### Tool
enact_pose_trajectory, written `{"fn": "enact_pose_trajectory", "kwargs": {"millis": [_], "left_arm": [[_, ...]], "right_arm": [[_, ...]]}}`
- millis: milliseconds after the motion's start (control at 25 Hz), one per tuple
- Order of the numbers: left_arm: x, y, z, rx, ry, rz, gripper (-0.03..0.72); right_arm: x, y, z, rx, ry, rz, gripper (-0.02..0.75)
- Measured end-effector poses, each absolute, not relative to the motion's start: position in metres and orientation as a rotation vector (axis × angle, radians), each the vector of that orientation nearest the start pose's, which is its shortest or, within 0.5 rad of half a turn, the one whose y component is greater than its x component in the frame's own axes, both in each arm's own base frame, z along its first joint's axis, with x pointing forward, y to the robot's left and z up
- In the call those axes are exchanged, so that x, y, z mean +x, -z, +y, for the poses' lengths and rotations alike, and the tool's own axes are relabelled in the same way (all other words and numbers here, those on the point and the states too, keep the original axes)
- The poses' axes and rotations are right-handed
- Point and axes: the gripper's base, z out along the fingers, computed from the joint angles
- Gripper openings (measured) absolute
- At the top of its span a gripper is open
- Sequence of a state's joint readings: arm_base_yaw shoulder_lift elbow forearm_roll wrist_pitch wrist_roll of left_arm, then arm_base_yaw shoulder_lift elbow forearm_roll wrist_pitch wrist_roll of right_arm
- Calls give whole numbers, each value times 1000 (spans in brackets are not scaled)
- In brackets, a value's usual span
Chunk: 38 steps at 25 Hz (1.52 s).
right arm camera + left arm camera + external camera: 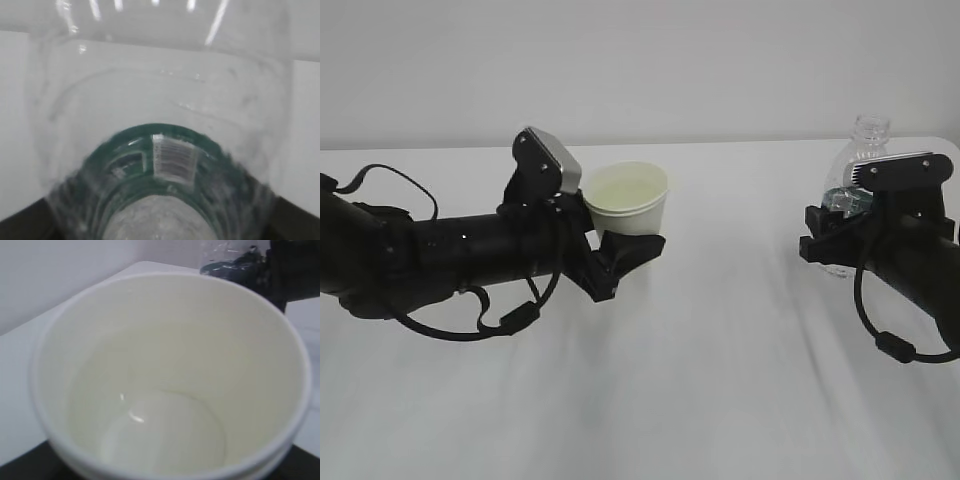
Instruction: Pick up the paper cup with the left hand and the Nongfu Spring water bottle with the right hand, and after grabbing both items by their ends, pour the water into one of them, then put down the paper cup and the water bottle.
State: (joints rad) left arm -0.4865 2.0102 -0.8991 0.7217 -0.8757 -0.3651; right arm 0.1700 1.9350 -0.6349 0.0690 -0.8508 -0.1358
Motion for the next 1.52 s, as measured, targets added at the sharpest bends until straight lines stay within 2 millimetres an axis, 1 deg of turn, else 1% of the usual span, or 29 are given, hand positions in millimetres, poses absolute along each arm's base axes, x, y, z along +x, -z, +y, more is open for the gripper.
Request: {"fn": "enact_pose_trajectory", "kwargs": {"millis": [160, 600, 1200, 1520], "left_arm": [[325, -137, -201, 881, 690, 1656, 483], [345, -137, -165, 780, 616, 1692, 483], [361, -135, -128, 656, 527, 1752, 483], [370, -135, -103, 554, 475, 1780, 483]], "right_arm": [[326, -114, 51, -216, -4, 1921, 482], [326, -114, 51, -216, -4, 1921, 482], [326, -114, 51, -214, -3, 1922, 482], [326, -114, 51, -210, -4, 1920, 482]]}}
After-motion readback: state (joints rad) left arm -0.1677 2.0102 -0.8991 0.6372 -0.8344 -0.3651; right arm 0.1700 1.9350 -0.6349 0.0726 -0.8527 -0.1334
